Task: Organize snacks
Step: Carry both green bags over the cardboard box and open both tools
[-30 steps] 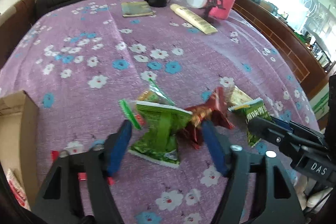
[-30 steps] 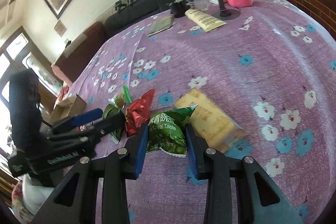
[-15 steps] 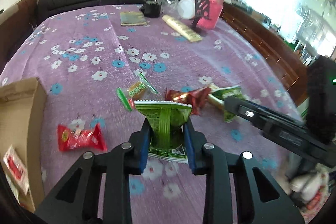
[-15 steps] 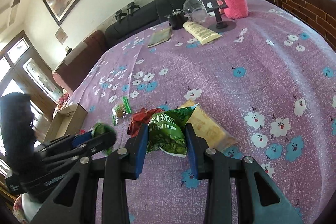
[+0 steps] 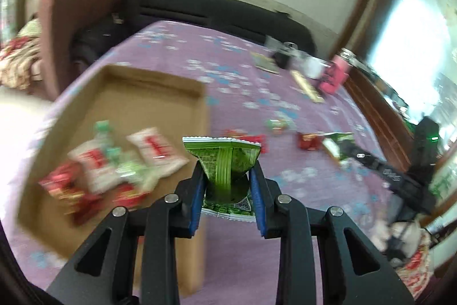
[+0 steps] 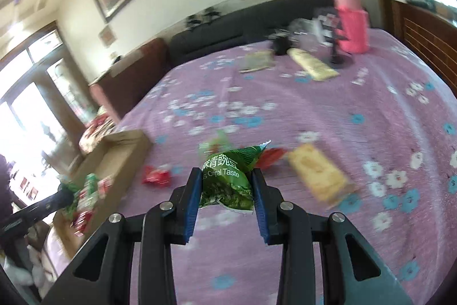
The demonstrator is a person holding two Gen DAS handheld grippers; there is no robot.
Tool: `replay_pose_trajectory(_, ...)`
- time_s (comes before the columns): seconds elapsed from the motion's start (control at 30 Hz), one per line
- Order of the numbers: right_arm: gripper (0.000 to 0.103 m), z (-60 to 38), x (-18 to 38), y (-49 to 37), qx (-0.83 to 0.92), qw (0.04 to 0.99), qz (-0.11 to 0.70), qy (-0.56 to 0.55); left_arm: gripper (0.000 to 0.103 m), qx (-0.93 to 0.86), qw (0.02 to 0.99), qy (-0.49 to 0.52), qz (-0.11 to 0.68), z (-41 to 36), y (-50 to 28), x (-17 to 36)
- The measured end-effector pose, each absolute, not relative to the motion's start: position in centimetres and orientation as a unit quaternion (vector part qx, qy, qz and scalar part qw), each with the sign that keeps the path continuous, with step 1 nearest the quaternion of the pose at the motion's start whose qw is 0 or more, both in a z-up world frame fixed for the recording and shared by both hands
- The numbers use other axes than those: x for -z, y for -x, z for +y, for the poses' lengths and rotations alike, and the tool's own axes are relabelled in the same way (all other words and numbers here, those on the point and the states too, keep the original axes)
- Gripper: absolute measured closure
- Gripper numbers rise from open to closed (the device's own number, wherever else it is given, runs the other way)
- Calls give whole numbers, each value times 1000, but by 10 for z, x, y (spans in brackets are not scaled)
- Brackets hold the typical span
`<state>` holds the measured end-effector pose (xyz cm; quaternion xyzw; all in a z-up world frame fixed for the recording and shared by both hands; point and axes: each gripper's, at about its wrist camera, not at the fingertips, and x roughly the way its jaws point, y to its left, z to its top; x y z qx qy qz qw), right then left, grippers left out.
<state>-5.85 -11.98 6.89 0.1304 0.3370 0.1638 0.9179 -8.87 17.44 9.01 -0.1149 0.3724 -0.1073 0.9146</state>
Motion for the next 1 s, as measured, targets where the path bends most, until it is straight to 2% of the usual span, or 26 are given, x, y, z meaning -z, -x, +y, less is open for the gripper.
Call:
replay_pose_trajectory(0.33,70,9,-78,69,-300,874,372,-95,71,11,909,154,386,261,107,-63)
replay_pose_trajectory(0.57,69,90,-69,76,-361,845,392,-38,71,4,901,161,403,276,98,-44)
replay_pose_trajectory(0.83,69,126,-43,77,-365,834,412,28,69,-15,902,145,406,282,94,-39)
replay_pose_trajectory(1.0,67,129,-35,76,-364,832,418,30,51,-11,904,154,399,285,95,-43)
